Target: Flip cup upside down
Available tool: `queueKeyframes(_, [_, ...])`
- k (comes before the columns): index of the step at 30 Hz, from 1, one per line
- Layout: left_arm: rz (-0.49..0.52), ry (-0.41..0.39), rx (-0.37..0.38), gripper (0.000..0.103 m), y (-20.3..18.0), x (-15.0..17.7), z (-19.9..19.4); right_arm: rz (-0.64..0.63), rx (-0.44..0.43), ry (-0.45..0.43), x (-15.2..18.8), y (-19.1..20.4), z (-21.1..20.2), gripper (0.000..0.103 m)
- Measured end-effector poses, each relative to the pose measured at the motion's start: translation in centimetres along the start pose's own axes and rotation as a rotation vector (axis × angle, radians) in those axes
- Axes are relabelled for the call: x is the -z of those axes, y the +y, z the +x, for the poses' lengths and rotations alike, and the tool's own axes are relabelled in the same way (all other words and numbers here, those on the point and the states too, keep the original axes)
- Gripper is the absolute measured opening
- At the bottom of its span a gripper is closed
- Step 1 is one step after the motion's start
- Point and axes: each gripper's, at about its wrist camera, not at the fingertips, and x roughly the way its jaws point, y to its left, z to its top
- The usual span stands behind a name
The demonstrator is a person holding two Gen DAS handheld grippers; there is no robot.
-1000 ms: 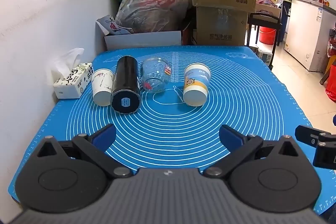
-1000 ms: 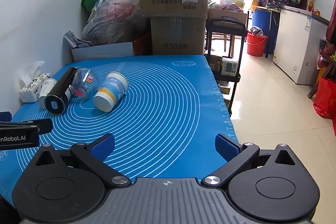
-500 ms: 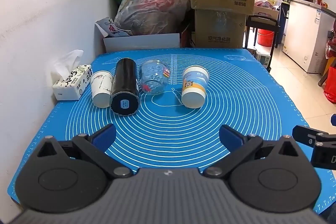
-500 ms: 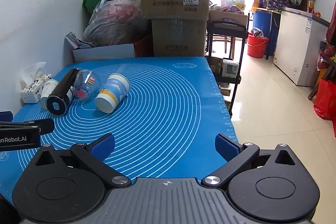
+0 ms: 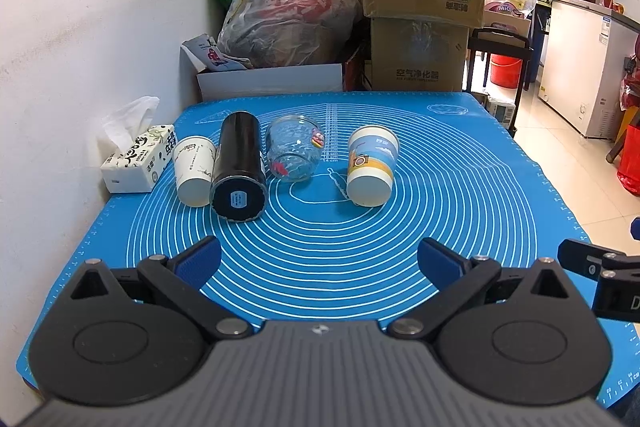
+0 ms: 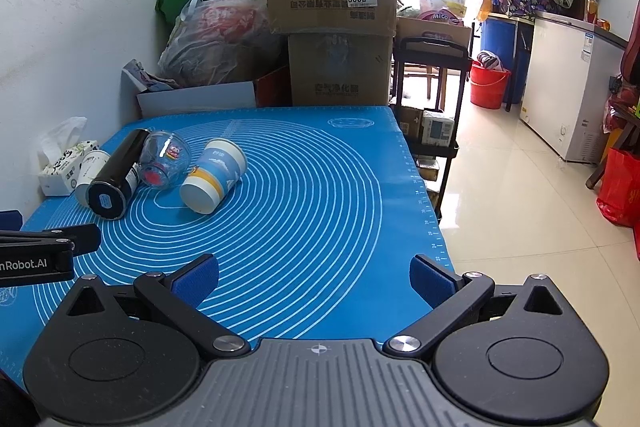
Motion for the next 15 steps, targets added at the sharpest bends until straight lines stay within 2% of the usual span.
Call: queueKeyframes(15, [-0.001,0.001,0.0,0.103,0.05,0.02,0.04,-0.001,-0.001,0.001,0.15,-0.13,0.18,0.103])
